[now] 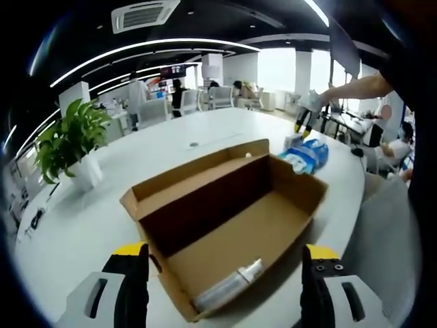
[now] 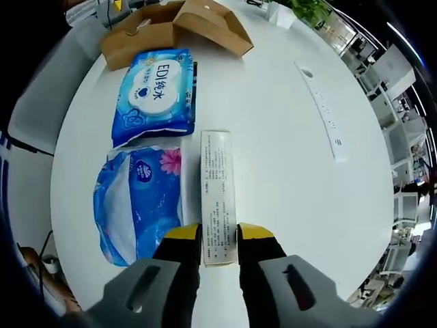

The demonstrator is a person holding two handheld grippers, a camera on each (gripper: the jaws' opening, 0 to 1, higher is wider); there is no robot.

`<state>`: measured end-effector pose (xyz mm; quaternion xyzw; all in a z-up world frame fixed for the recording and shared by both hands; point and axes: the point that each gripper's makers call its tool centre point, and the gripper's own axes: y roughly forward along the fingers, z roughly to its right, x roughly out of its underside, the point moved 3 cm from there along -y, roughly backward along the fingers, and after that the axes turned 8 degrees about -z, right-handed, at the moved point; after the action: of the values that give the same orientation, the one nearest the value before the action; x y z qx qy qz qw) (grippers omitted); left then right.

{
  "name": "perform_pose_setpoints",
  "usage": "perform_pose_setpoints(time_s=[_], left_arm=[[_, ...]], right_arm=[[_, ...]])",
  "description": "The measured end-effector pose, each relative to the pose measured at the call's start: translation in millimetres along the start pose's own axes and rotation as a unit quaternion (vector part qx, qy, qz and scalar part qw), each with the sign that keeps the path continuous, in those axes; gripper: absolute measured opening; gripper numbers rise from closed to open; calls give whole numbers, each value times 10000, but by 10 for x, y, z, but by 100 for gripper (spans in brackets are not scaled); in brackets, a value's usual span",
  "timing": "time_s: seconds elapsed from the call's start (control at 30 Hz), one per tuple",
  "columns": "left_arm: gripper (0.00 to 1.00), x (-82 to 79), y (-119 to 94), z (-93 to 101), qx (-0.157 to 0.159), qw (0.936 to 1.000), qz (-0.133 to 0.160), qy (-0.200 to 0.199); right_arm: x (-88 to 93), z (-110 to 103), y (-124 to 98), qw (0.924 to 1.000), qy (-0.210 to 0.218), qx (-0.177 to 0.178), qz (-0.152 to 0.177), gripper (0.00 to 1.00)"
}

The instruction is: Operate the shoe box by opening the lid, removing the specified soft item, and placing it in the target area until the item is outside and the box remains undamaged.

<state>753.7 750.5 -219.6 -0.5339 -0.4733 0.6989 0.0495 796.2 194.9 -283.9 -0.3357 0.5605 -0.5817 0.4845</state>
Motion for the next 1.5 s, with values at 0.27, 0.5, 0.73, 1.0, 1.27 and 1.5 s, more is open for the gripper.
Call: perform_pose_setpoints(time_s=[0.27, 0.5, 0.73, 1.0, 1.27, 1.5], left_arm=[[89, -95, -15, 65, 65, 9999, -98, 126], [85, -158, -29, 36, 151, 9990, -300, 291], [81, -129, -21, -65, 256, 9971, -548, 471], [74, -102, 44, -135, 531, 9914, -878, 816], [69, -132, 160, -155, 870, 9814, -1193, 1227], [67, -149, 279, -219, 1130, 9710, -1454, 1521]], right_arm=[[-50, -40, -98, 9999, 72, 124, 29, 29], [-119, -56, -246, 9991, 274, 271, 151, 37], [-189, -93, -410, 9965, 624, 443, 344, 45], [-292, -214, -535, 9917, 960, 551, 660, 55], [-463, -430, -692, 9819, 1401, 683, 1074, 62], [-522, -555, -762, 9710, 1757, 762, 1431, 70]])
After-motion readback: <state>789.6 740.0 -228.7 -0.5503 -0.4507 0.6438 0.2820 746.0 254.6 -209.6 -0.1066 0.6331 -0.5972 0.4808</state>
